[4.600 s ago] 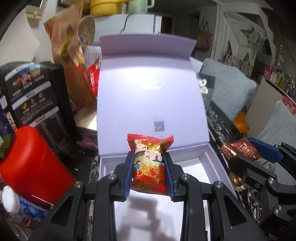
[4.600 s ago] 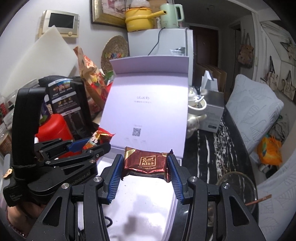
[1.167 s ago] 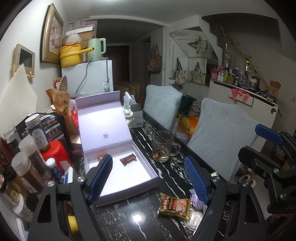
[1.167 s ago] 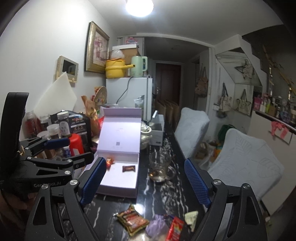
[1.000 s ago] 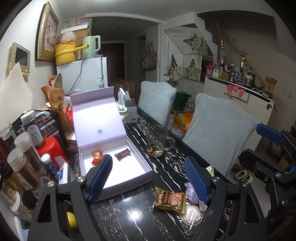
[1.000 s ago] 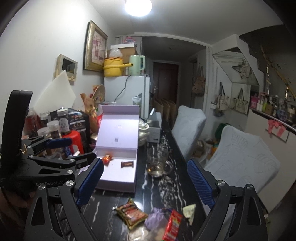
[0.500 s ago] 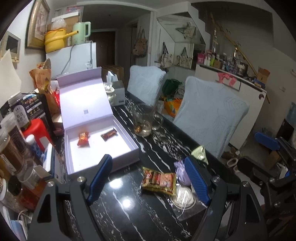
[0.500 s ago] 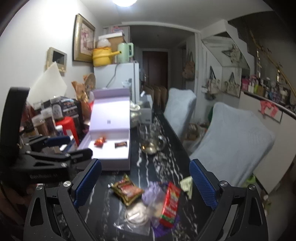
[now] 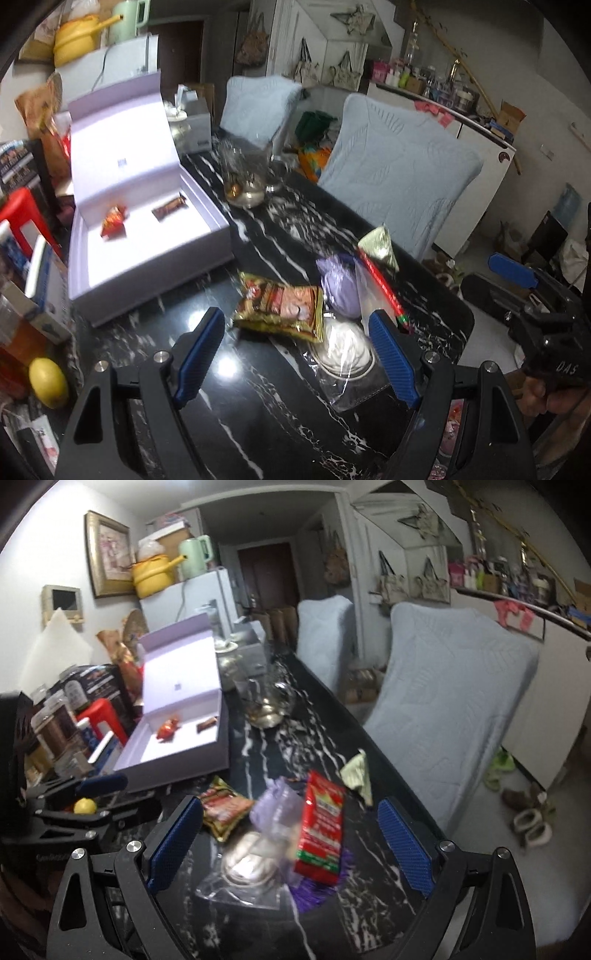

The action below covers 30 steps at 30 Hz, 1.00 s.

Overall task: Organize soft objects
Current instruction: 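Grasp the large yellow snack bag with the left tool while the right tool grasps the red spicy-strip packet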

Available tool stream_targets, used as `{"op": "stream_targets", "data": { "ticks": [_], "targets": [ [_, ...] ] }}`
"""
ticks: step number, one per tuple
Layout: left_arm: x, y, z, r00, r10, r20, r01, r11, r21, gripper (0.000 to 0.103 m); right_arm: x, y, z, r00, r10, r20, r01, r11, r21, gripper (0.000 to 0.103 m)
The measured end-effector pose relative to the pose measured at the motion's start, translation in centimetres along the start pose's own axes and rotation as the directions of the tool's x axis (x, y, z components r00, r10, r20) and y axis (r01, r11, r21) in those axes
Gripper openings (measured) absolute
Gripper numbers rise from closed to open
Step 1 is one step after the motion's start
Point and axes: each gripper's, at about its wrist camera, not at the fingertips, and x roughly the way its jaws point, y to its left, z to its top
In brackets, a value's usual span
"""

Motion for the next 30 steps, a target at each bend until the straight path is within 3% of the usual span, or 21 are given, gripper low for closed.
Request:
{"op": "stream_targets", "data": {
  "ticks": [10, 16, 23, 27, 30],
  "targets": [
    [4.5, 0.4, 0.0, 0.996, -0.035, -0.078, 0.032, 0.999, -0.039, 0.080, 3.2, -2.5, -0.7, 0.998, -0.011, -0.069, 0.012, 1.000, 0.017, 0.097],
    [6.9, 0.4, 0.7, 0.994, 0.007, -0.110, -0.007, 1.000, -0.004, 0.080, 5.2, -4.1, -0.8, 0.994, -0.015, -0.108, 0.019, 0.999, 0.038, 0.097],
    [9.9, 0.1, 1.1, 0.984, -0.007, -0.177, 0.012, 1.000, 0.029, 0.080, 7.1, -5.2, -0.5, 0.990, -0.021, -0.142, 0.030, 0.998, 0.060, 0.097],
    [10.8, 0.4, 1.3, 0.982, 0.049, -0.183, -0.040, 0.998, 0.056, 0.080, 7.9, -5.6, -0.5, 0.987, 0.001, -0.162, 0.010, 0.998, 0.066, 0.097],
    [11.7, 1.0, 1.4, 0.977, 0.038, -0.212, -0.027, 0.998, 0.052, 0.080, 8.7, -5.8, -0.5, 0.984, 0.022, -0.178, -0.009, 0.997, 0.075, 0.097]
  ]
}}
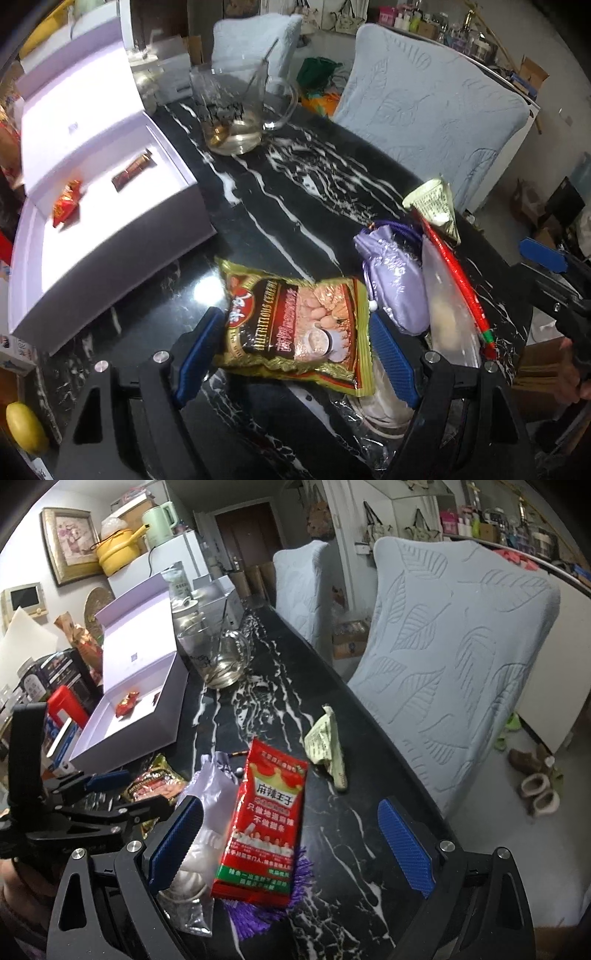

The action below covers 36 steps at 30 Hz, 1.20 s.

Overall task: Organize soft objects
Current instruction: 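Grasp the large yellow snack bag with the left tool while the right tool grasps the red spicy-strip packet, then lift the yellow bag with the left tool while the right tool lifts the red packet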

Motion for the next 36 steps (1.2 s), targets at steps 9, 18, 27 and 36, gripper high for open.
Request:
{"op": "stream_targets", "data": {
  "ticks": [9, 18, 27, 36],
  "targets": [
    [1.5, 0.0, 0.3, 0.999, 0.028, -0.022, -0.027, 0.998, 0.048, 0.085, 2.7, 0.8, -0.3, 0.995, 0.053, -0.082, -0.054, 0.998, -0.015, 0.085],
    [2.3, 1.3, 0.5, 1.000, -0.004, -0.026, 0.004, 1.000, 0.001, 0.089, 4.8, -1.3, -1.2, 0.979, 0.132, -0.153, -0.111, 0.985, 0.135, 0.073],
    [2.5, 2.1, 0.5, 1.000, -0.015, -0.018, 0.015, 1.000, -0.026, 0.090, 5.5, -0.6, -1.0, 0.978, 0.134, -0.162, -0.118, 0.988, 0.104, 0.073],
    [2.8, 2.6, 0.5, 1.000, -0.020, -0.005, 0.020, 0.999, -0.051, 0.092, 5.8, 0.3, -1.0, 0.985, 0.051, -0.162, -0.050, 0.999, 0.014, 0.047]
  ]
}}
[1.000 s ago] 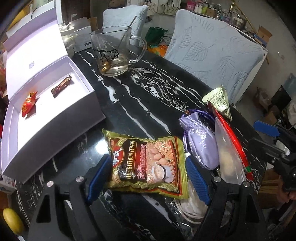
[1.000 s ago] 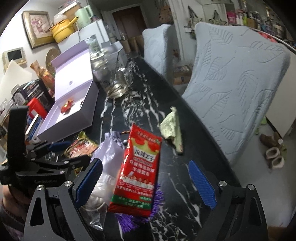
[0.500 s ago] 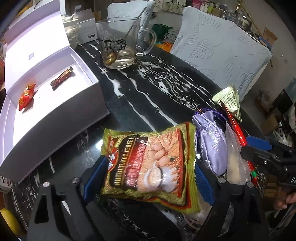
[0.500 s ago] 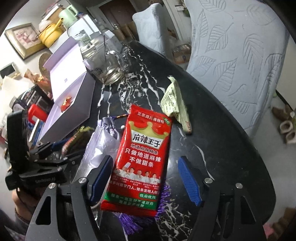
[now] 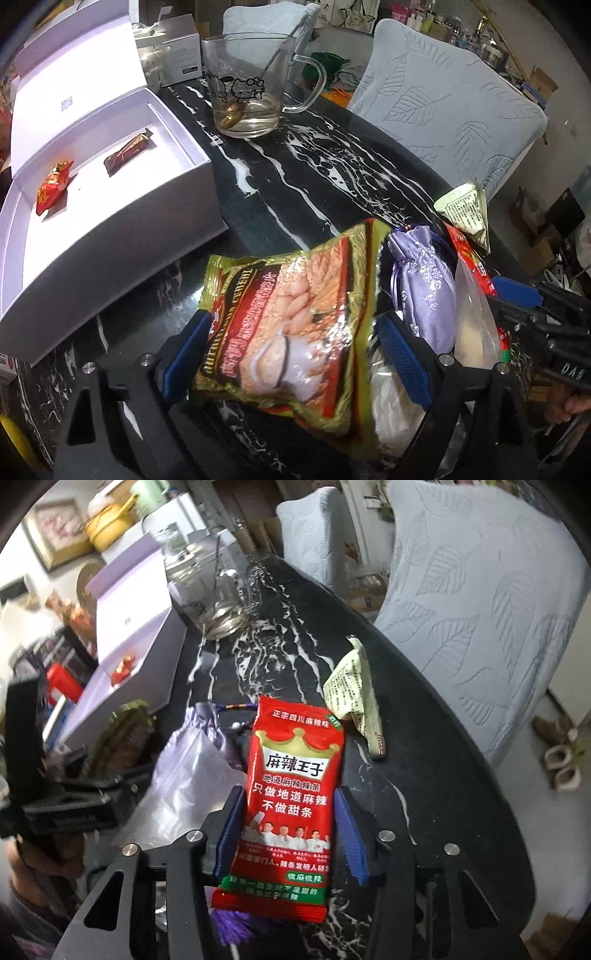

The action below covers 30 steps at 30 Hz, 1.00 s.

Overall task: Organize soft objects
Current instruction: 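Lift the yellow bag with the left tool while the right tool lifts the red packet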

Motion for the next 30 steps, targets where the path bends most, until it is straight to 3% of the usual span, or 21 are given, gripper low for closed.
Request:
{"op": "stream_targets", "data": {
  "ticks": [2, 4, 6, 7, 12, 30],
  "targets": [
    [0.0, 0.3, -0.1, 1.000, -0.007, 0.009, 0.008, 1.000, -0.017, 0.092, 0.1, 0.3, -0.1, 1.000, -0.022, 0.006, 0.022, 1.000, -0.017, 0.046],
    [-0.2, 0.4, -0.1, 1.000, 0.007, 0.021, -0.006, 1.000, -0.021, 0.082, 0.0, 0.4, -0.2, 0.999, -0.029, 0.016, 0.029, 0.999, -0.013, 0.045],
    [-0.5, 0.6, -0.2, 0.999, 0.034, 0.033, -0.033, 0.999, -0.021, 0.061, -0.1, 0.4, -0.3, 0.999, -0.034, 0.027, 0.034, 0.999, -0.018, 0.045],
    [-0.7, 0.8, -0.1, 0.999, 0.036, 0.036, -0.035, 0.999, -0.025, 0.057, -0.2, 0.5, -0.4, 0.999, -0.036, 0.030, 0.037, 0.999, -0.022, 0.044],
    [-1.4, 1.6, -0.3, 0.999, 0.010, 0.048, -0.007, 0.998, -0.063, 0.048, -0.6, 0.2, -0.6, 0.999, -0.016, 0.037, 0.016, 1.000, -0.001, 0.044],
    [-6.4, 1.3, -1.5, 0.993, -0.025, 0.118, 0.036, 0.995, -0.090, 0.048, -3.3, 1.1, -0.7, 0.994, 0.040, 0.105, -0.039, 0.999, -0.007, 0.044]
  ]
}}
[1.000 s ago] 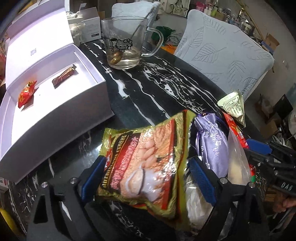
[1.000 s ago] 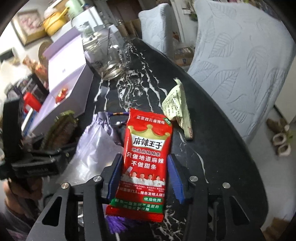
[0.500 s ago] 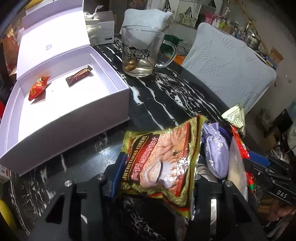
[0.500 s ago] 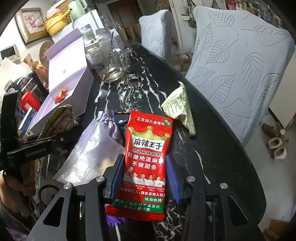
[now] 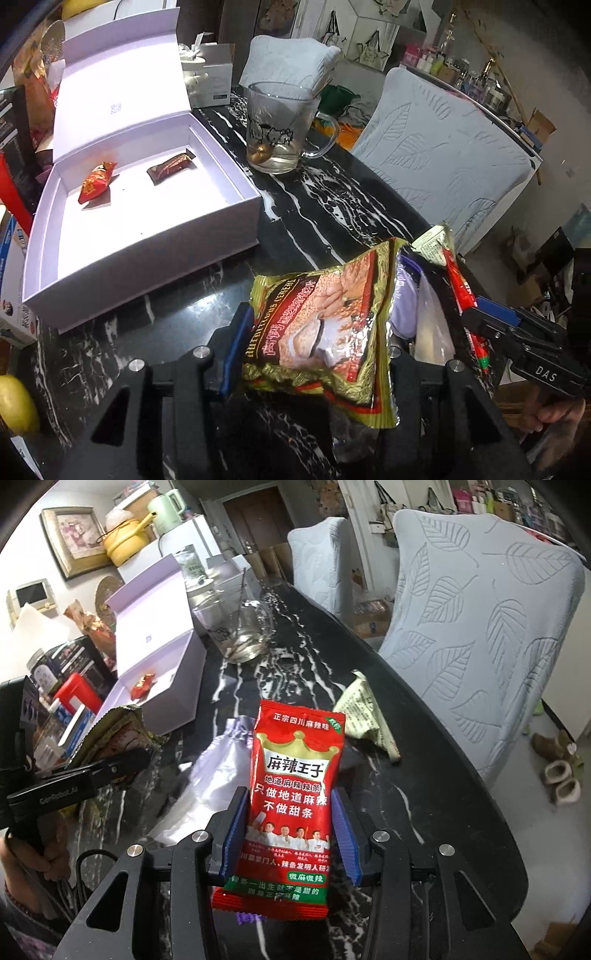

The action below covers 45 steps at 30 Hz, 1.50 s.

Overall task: Organize soft objects
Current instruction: 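Lift the yellow bag with the left tool while the right tool lifts the red packet, then carry the yellow bag in the left tool and red packet in the right tool over the lavender box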

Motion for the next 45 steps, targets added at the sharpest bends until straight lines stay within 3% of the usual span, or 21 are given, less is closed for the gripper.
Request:
{"op": "stream_targets", "data": {
  "ticks": [13, 23, 36, 45],
  "targets": [
    [-3.6, 0.5, -2.1, 0.998, 0.018, 0.059, -0.016, 0.999, -0.035, 0.046, -1.8, 2.7, -0.5, 0.997, 0.076, 0.025, -0.074, 0.995, -0.062, 0.044],
    [-7.3, 1.8, -4.3, 0.989, 0.093, 0.118, -0.081, 0.992, -0.100, 0.046, -2.3, 6.0, -1.2, 0.984, 0.177, 0.010, -0.174, 0.973, -0.151, 0.044],
    [-12.4, 3.4, -6.9, 0.955, 0.215, 0.203, -0.174, 0.964, -0.202, 0.046, -2.4, 11.3, -1.7, 0.947, 0.318, -0.040, -0.316, 0.904, -0.287, 0.044],
    [-15.2, 4.5, -6.3, 0.925, 0.257, 0.279, -0.199, 0.955, -0.218, 0.046, -2.8, 15.1, -0.5, 0.919, 0.392, -0.037, -0.377, 0.849, -0.370, 0.044]
  ]
}}
